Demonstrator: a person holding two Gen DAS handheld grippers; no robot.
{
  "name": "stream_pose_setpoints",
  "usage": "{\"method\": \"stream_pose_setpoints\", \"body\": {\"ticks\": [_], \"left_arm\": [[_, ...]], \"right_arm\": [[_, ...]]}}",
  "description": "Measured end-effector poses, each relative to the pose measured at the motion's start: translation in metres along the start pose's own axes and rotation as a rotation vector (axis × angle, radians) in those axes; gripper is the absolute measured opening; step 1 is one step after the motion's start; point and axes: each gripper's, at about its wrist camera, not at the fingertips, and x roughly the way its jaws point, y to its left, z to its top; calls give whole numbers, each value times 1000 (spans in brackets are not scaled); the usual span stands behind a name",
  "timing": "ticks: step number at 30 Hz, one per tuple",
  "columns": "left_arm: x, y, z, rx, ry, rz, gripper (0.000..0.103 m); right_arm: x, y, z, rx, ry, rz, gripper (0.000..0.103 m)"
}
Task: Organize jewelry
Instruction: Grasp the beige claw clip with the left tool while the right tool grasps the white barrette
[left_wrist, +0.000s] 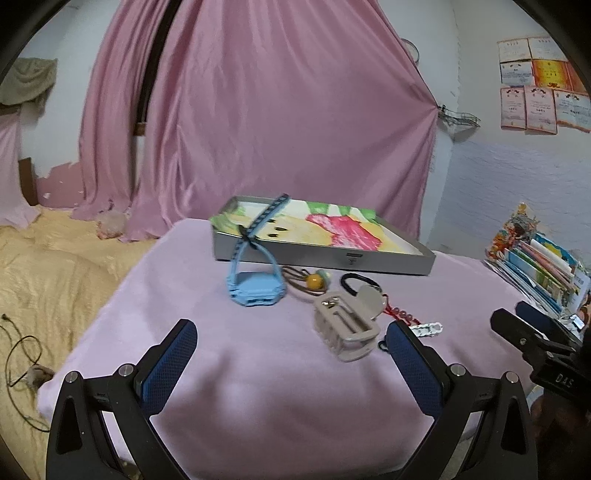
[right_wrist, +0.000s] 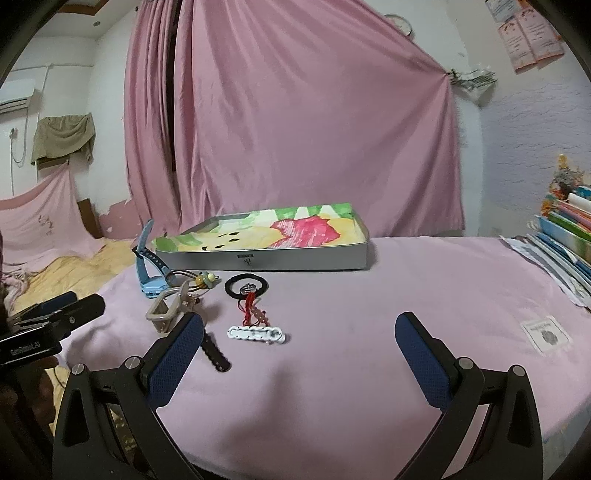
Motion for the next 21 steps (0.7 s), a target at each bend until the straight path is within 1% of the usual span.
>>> {"method": "stream_pose_setpoints", "body": {"ticks": [1, 3, 5, 8, 10, 11, 15, 16, 17, 18, 21], "left_arm": [[3, -2, 1, 1, 8, -6, 103], [12, -6, 2, 2, 31, -23, 103], [20, -12, 3, 3, 55, -44, 103], [31, -20, 4, 6, 84, -75, 96], [39, -22, 4, 7, 106, -85, 93], [43, -25, 5, 7, 116, -90, 91], [54, -31, 7, 3, 147, -106, 82], [56, -32, 7, 4, 156, -109, 80], [58, -34, 7, 7, 164, -109, 77], [60, -35, 7, 10, 173, -109, 74], [66, -38, 7, 8, 198, -110, 68]], "right_arm": [[4, -3, 2, -1, 11, 2, 101], [12, -5, 4, -7, 32, 17, 92], [23, -8, 5, -17, 78, 35, 73], [37, -9, 3, -24, 141, 73, 57], [50, -7, 3, -38, 189, 102, 53], [55, -6, 3, -47, 208, 115, 50], [66, 1, 3, -64, 256, 152, 50], [69, 2, 3, -63, 268, 158, 49], [73, 4, 4, -60, 285, 169, 45], [75, 4, 4, -56, 296, 174, 44], [81, 6, 5, -45, 325, 185, 42]]}}
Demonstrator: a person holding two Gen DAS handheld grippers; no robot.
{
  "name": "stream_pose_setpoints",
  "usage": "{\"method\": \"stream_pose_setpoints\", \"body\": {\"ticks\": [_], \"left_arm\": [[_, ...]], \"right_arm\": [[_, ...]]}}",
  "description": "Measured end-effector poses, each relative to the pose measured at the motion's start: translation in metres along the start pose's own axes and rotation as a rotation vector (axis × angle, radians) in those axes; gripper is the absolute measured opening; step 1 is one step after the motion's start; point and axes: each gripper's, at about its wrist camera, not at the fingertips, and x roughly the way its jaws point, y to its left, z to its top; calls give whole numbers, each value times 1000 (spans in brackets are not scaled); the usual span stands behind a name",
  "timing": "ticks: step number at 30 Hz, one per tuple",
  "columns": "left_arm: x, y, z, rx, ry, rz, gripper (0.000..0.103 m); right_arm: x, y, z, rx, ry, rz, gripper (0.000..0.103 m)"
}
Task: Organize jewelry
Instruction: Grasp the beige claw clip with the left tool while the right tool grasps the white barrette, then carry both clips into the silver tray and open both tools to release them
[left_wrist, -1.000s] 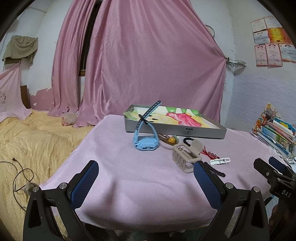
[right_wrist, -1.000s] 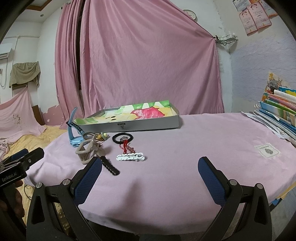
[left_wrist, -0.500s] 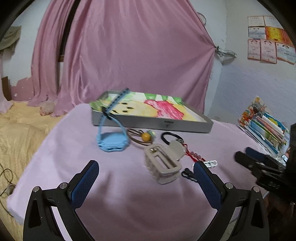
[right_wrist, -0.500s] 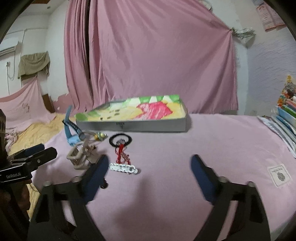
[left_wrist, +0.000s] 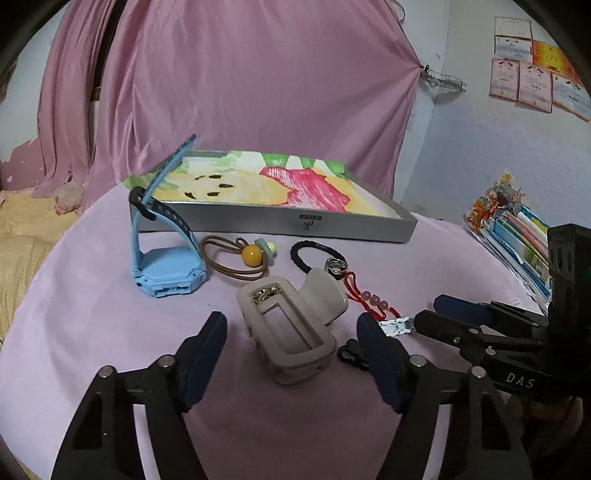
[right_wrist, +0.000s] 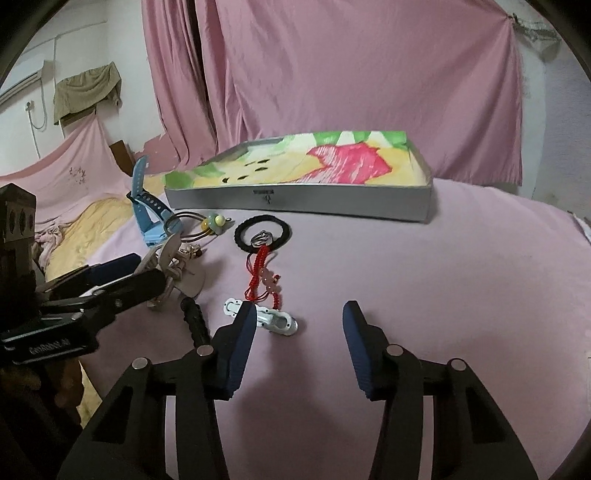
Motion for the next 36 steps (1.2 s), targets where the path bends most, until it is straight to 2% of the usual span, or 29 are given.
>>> {"method": "stream_pose_setpoints", "body": {"ticks": [6, 9, 13, 18, 20, 24, 28, 30, 36], "left_arm": [[6, 1, 1, -6, 28, -3, 54], [5, 2, 0, -10, 31, -2, 51], [3, 7, -1, -21, 30, -2, 48], [-2, 9, -3, -27, 21, -1, 48], [-3, 11, -3, -29, 19, -1, 48], [-7, 13, -4, -31, 12, 2, 48], [-11, 16, -6, -33, 5, 5, 48], [-12, 15, -7, -31, 1, 3, 48], [-15, 14, -8, -13, -9, -3, 48]], "right_arm": [[10, 4, 2, 4, 53, 21, 37], [11, 7, 2, -2, 60, 26, 37], [11, 13, 1, -23, 70, 34, 29], [9, 24, 0, -78, 86, 33, 28], [8, 27, 0, -93, 89, 24, 20], [8, 30, 0, -106, 88, 20, 17], [4, 31, -3, -96, 77, 40, 16], [2, 31, -7, -81, 66, 50, 11], [-2, 32, -14, -61, 50, 54, 11]]}}
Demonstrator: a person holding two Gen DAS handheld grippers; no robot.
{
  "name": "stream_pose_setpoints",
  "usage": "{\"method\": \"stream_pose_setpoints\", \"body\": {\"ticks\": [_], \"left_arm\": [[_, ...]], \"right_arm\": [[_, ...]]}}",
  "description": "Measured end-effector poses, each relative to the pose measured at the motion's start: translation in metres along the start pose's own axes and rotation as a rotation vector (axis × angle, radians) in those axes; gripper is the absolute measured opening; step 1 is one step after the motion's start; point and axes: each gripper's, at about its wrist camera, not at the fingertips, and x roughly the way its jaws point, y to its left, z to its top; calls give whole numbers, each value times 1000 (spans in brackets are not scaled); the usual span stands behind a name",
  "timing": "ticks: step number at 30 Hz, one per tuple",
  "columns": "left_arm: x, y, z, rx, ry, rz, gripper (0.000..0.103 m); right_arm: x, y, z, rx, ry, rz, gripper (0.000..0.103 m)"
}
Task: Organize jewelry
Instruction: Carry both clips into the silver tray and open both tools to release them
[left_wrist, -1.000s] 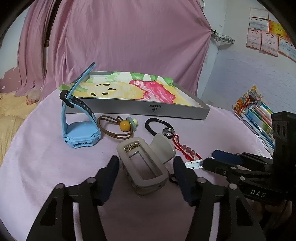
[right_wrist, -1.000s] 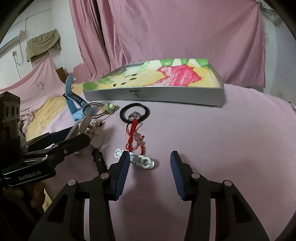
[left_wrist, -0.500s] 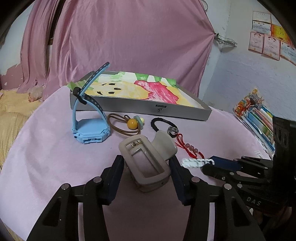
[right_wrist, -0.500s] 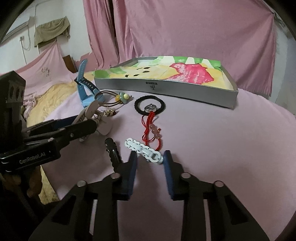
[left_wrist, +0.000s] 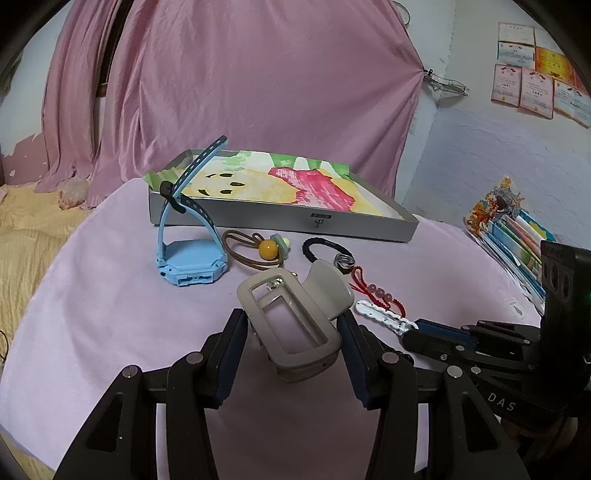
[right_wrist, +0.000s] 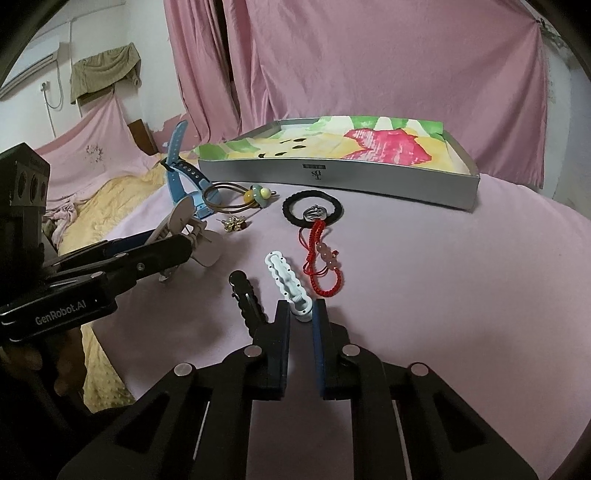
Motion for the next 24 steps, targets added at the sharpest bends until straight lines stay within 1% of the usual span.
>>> {"method": "stream_pose_setpoints", "body": {"ticks": [4, 8, 12, 15, 20, 24], "left_arm": [[-2, 1, 0, -3, -6, 0, 48], [-5, 2, 3, -1, -23, 0, 48], [-5, 0, 7, 11, -33, -4, 48], [-4, -3, 18, 17, -43, -23, 48], [4, -6, 47, 16, -66, -21, 48], [23, -7, 73, 8, -73, 8, 48]], "right_arm": [[-3, 0, -2, 5, -20, -1, 11], [-10, -1, -3, 24, -61, 12, 11], [-19, -4, -2, 47, -121, 15, 11], [-28, -8, 2, 65, -171, 9, 11], [-35, -24, 29, 91, -219, -8, 11], [-27, -41, 61, 106, -218, -19, 11]]}}
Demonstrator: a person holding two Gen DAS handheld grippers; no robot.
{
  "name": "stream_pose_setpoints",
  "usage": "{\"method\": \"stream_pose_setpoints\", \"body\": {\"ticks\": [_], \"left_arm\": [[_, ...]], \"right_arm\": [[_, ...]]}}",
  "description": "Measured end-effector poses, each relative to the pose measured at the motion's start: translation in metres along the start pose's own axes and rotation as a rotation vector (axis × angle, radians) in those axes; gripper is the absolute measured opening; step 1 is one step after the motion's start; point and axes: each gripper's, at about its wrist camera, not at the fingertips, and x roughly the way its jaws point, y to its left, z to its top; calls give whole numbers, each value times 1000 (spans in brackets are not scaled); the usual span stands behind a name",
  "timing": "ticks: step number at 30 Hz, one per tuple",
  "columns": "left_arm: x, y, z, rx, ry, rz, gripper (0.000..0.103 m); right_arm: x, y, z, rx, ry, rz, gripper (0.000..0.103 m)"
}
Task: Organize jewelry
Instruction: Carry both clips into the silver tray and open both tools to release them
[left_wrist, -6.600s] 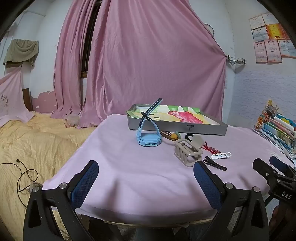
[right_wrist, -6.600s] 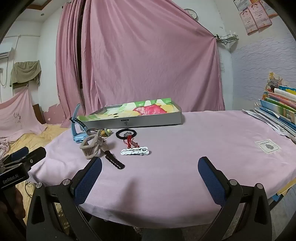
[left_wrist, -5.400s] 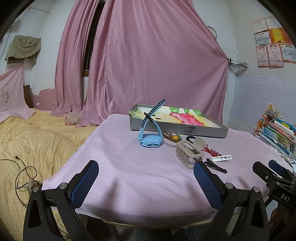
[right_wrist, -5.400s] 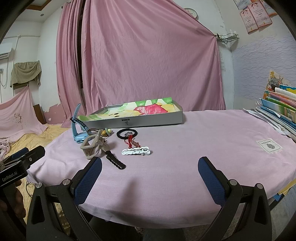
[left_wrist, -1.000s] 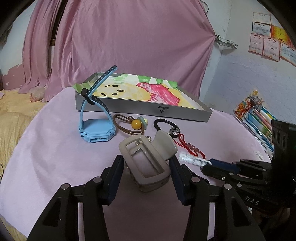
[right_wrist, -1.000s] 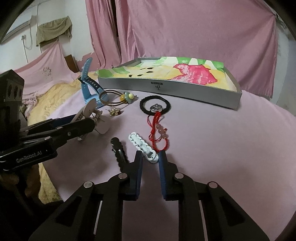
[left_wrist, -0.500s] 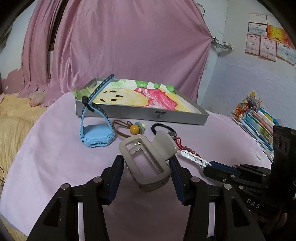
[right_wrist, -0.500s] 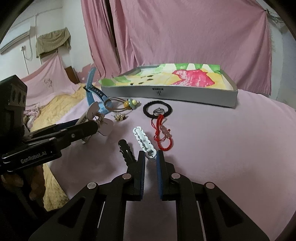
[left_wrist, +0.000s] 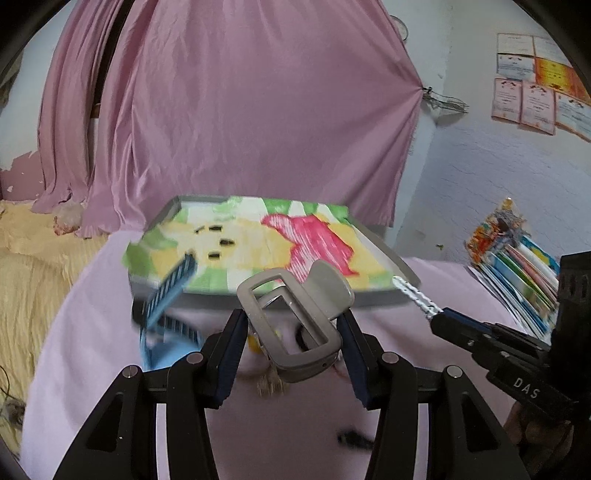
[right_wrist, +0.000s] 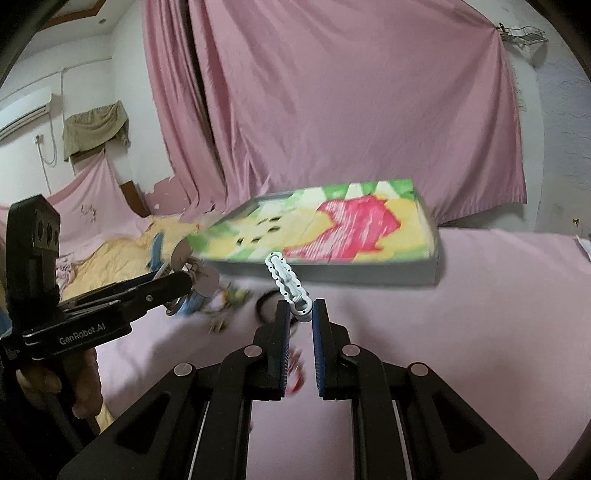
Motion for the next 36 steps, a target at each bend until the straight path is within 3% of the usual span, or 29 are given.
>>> {"method": "stream_pose_setpoints", "body": {"ticks": [6, 12, 20, 25, 28, 31, 36], "left_arm": [[42, 3, 34, -30, 44, 47, 48], [79, 8, 51, -45, 137, 93, 48], [113, 7, 47, -28, 267, 134, 48], [117, 8, 44, -38, 287, 131, 48], [118, 8, 42, -38, 297, 132, 49], [117, 9, 42, -47, 287, 122, 58], [105, 6, 43, -59, 232, 101, 61]], "right_arm": [[52, -14, 38, -11, 78, 7, 11], [110, -18, 53, -12, 193, 37, 11], [151, -19, 56, -38, 289, 33, 11], [161, -20, 55, -36, 325, 36, 11], [164, -20, 53, -28, 334, 41, 12], [158, -22, 52, -21, 321, 34, 13], [134, -27, 51, 11, 223, -15, 19]]}}
